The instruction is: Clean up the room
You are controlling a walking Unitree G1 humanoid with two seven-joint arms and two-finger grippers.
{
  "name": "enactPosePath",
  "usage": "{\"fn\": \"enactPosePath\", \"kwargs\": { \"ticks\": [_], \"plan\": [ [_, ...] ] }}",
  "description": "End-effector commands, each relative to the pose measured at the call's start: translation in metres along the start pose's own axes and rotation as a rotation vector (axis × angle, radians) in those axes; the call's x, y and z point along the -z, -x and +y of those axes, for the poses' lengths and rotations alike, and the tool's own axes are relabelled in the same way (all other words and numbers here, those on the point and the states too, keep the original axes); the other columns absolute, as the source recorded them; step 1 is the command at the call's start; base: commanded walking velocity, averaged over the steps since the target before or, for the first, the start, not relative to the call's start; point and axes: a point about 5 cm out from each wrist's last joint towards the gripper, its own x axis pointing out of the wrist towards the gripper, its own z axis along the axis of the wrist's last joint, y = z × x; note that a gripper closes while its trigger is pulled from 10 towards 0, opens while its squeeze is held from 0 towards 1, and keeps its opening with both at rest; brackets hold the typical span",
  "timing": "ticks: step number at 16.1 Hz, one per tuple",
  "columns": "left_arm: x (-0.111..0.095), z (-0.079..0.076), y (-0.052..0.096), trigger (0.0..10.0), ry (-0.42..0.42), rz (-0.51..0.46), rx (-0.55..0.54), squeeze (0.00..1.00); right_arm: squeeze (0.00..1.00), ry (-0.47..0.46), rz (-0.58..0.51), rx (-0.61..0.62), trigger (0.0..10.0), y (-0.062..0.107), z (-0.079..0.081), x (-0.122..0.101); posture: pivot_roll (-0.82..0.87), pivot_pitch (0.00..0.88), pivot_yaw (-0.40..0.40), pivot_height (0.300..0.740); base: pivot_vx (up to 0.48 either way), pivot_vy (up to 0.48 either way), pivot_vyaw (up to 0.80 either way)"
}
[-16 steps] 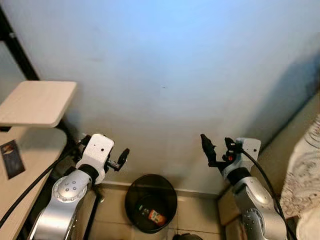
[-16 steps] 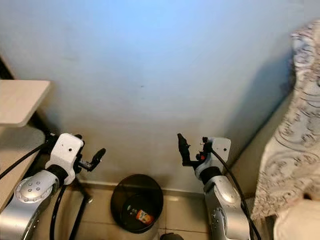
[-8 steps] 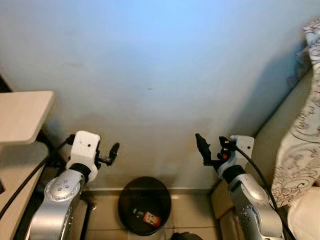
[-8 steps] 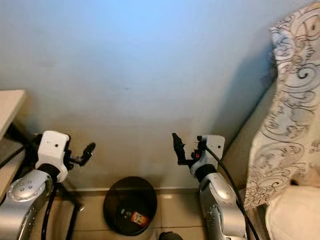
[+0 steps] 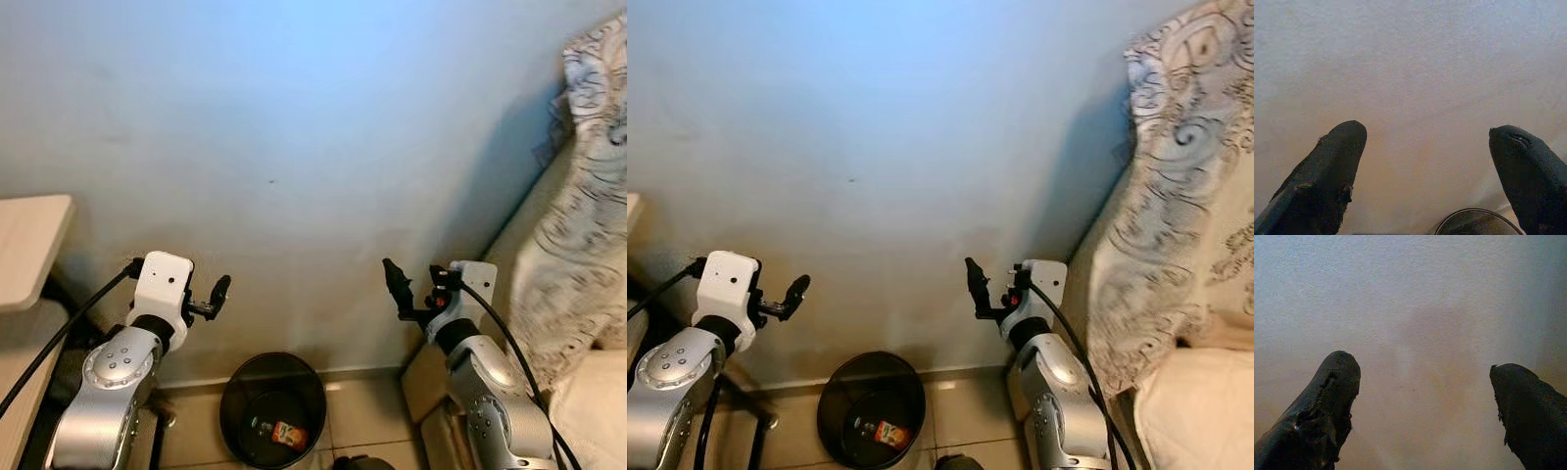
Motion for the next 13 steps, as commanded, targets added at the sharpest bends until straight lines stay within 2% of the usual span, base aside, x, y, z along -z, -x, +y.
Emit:
{"fn": "enactPosePath", "kwargs": {
  "ticks": [1, 4, 11, 12, 13],
  "plan": [
    [-0.006, -0.001, 0.002, 10.0, 0.011, -0.019, 0.002, 0.00, 1.00, 0.003, 0.009, 0.000, 10.0, 0.000, 0.001, 0.001, 0.01, 0.000, -0.002, 0.740, 0.000, 0.000, -0.80],
    [-0.007, 0.005, 0.004, 10.0, 0.034, -0.023, -0.031, 0.00, 1.00, -0.005, 0.023, 0.010, 10.0, 0.003, 0.000, 0.006, 0.01, 0.000, -0.003, 0.740, 0.000, 0.000, -0.80],
    [-0.005, 0.002, 0.007, 10.0, 0.037, -0.018, -0.023, 0.00, 1.00, -0.009, 0.030, 0.007, 10.0, 0.008, 0.004, 0.005, -0.01, 0.000, 0.001, 0.740, 0.000, 0.000, -0.77],
    [-0.005, 0.000, 0.006, 10.0, 0.044, -0.024, -0.020, 0.00, 0.00, 0.004, 0.036, 0.026, 10.0, 0.010, 0.002, 0.006, -0.01, 0.000, 0.001, 0.740, 0.000, 0.000, 0.00],
    [-0.005, 0.000, 0.006, 10.0, 0.045, -0.024, -0.018, 0.00, 0.00, 0.020, 0.037, 0.035, 10.0, 0.010, 0.002, 0.007, -0.01, 0.000, 0.003, 0.740, 0.000, 0.000, 0.00]
  ]
}}
